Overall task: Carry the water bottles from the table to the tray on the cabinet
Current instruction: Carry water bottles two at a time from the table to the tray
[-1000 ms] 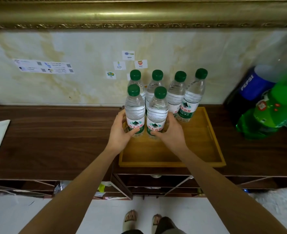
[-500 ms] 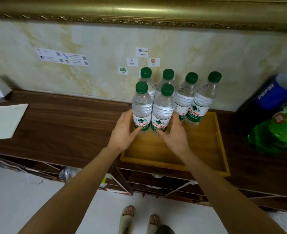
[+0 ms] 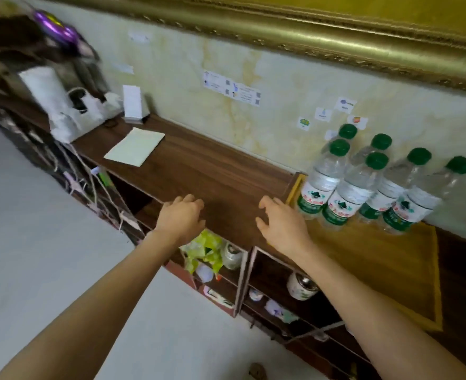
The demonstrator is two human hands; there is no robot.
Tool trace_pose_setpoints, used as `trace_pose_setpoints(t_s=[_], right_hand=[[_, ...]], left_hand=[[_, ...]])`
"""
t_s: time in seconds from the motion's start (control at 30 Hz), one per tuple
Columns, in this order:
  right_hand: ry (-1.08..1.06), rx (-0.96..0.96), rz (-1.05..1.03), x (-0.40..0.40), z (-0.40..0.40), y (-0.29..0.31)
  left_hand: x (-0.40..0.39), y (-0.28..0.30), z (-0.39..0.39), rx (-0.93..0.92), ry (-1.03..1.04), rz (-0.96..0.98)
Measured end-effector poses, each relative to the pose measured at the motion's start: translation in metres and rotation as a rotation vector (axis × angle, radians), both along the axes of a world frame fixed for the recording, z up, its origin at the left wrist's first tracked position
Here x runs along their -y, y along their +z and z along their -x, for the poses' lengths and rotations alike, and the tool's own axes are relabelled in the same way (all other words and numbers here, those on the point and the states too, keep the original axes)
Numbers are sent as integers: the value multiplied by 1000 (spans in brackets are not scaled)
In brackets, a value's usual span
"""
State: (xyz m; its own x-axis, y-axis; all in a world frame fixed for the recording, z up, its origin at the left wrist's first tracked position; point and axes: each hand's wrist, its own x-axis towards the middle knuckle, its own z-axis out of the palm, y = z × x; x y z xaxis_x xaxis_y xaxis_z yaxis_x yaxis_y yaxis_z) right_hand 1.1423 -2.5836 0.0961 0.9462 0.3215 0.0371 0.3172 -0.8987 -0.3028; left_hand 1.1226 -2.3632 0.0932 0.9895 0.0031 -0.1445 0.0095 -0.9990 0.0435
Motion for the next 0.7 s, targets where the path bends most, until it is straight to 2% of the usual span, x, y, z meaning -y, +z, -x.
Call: trace_pose_setpoints(t_s=[0.13, 0.23, 0.5, 0.7], right_hand=[[234, 65, 87, -105, 26, 0], [375, 94, 136, -195, 64, -4], [701, 58, 222, -436, 186, -16], [906, 69, 176, -594, 242, -7]], left_hand=[[-89, 11, 77, 102, 211, 5], [-163, 13, 152, 113, 360, -1], [-343, 12, 351, -65, 762, -50], [-462, 16, 437, -70, 1011, -45]])
